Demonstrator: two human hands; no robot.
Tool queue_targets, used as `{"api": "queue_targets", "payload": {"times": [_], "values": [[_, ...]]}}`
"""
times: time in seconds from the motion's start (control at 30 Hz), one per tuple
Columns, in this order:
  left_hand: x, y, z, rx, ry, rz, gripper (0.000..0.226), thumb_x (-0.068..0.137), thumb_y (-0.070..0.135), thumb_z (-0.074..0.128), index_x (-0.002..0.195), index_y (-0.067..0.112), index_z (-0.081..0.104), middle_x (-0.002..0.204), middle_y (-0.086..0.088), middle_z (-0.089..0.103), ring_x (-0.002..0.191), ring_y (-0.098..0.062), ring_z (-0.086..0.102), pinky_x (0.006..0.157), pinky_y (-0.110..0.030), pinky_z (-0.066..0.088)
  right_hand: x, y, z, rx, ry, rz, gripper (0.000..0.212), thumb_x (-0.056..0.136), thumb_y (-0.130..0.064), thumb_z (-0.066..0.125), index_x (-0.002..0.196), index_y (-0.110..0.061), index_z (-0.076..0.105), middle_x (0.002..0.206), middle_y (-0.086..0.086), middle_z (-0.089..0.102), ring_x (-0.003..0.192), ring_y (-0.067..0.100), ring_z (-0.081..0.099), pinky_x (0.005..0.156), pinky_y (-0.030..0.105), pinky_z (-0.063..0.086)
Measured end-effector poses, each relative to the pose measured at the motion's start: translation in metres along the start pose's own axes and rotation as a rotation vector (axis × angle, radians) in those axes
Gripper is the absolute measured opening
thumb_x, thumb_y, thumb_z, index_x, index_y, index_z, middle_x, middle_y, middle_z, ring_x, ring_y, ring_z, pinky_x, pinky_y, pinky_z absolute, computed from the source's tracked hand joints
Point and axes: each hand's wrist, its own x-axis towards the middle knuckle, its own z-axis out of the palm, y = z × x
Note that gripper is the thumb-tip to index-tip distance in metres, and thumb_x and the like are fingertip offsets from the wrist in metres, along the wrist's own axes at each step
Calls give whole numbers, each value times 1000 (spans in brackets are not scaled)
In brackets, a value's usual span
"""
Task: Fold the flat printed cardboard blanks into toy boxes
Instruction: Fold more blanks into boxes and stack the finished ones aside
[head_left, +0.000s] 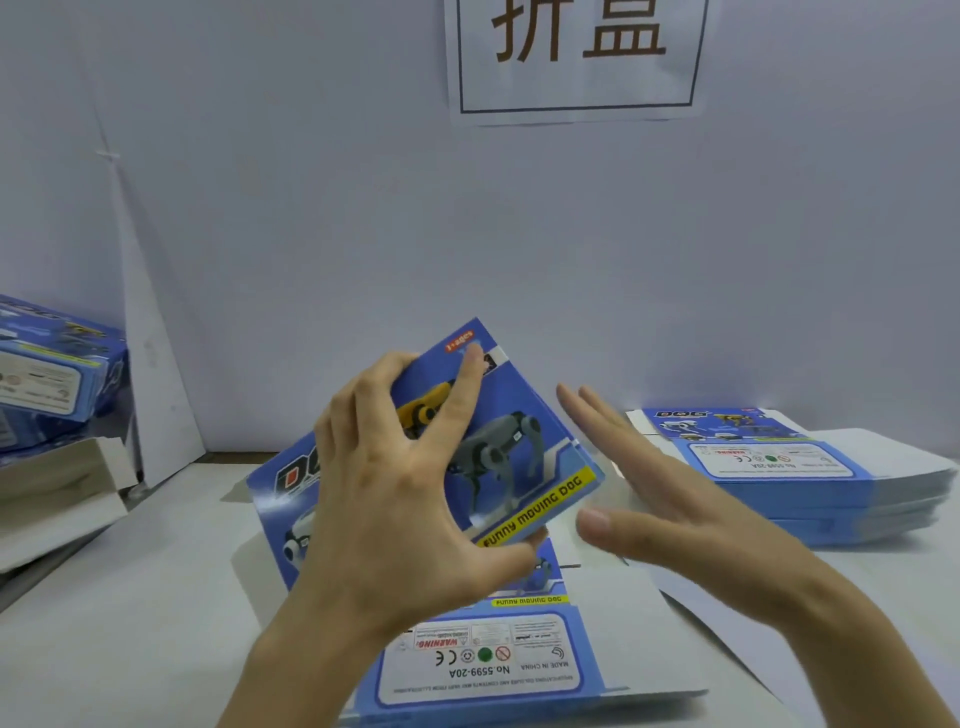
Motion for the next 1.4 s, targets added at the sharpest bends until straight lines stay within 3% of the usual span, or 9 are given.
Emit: {"api": "queue_targets", "payload": {"times": [0.13, 0.3, 0.43, 0.7, 0.87, 1.03, 1.2, 1.3, 1.4], "values": [[3, 0, -2, 13, 13, -29, 110, 51, 75, 53, 145, 19, 40, 131, -21, 41, 119, -35, 38, 100, -53, 38, 0, 2, -1, -133, -15, 32, 82, 59, -74, 62, 125, -80, 14, 147, -46, 8, 130, -29, 6, 101, 14, 25], [4, 5, -1, 4, 47, -46, 106, 57, 74, 51, 145, 17, 41, 130, -22, 42, 118, -37, 40, 99, -54, 39, 8, 1, 14, -10, 87, -74, 84, 73, -55, 68, 138, -67, 16, 141, -42, 33, 132, -12, 36, 107, 25, 32], [4, 6, -2, -4, 66, -58, 99, 62, 71, 47, 145, 15, 43, 131, -24, 41, 119, -38, 39, 99, -57, 39, 13, 0, 24, 0, 118, -102, 84, 74, -52, 70, 137, -68, 17, 142, -34, 39, 129, -6, 44, 101, 13, 40], [5, 5, -1, -34, 89, -14, 98, 62, 67, 50, 144, 15, 43, 132, -24, 41, 118, -39, 39, 100, -54, 37, 12, 3, 20, 47, 72, -90, 79, 73, -56, 67, 140, -60, 25, 151, -24, 33, 136, 2, 38, 110, 38, 37], [6, -1, -4, -35, 27, 137, 106, 57, 69, 60, 148, 19, 36, 138, -20, 35, 128, -33, 31, 106, -57, 32, 10, 5, 11, 244, 87, -63, 73, 74, -52, 67, 135, -62, 29, 133, -44, 43, 117, -21, 44, 86, 2, 41], [2, -9, -2, -89, -212, 315, 103, 66, 74, 56, 152, 28, 21, 158, -7, 20, 147, -21, 17, 120, -46, 12, 16, 13, 12, 328, 230, 136, 88, 65, -46, 73, 141, -53, 29, 118, -13, 63, 93, 2, 68, 67, 16, 55], [1, -15, 7, -156, -343, 177, 98, 65, 83, 42, 147, 45, 3, 161, 8, 2, 147, -6, -3, 120, -34, 0, 22, 22, 17, 337, 397, 189, 100, 61, -49, 72, 147, -48, 20, 120, -8, 59, 97, 5, 68, 80, 24, 56], [4, -26, 8, -210, -312, -21, 89, 63, 93, 24, 140, 60, -7, 159, 18, -4, 138, 11, -14, 116, -21, -9, 26, 25, 19, 407, 534, 141, 86, 82, -25, 67, 150, -43, 16, 112, -8, 58, 82, -7, 65, 61, 8, 47], [6, -35, 9, -343, -256, -390, 88, 68, 93, 18, 145, 54, -1, 161, 11, 3, 144, 0, 0, 116, -33, 8, 27, 28, 14, 522, 652, 137, 117, 67, -16, 83, 149, -45, 6, 103, -9, 64, 79, 4, 71, 54, 15, 51]]}}
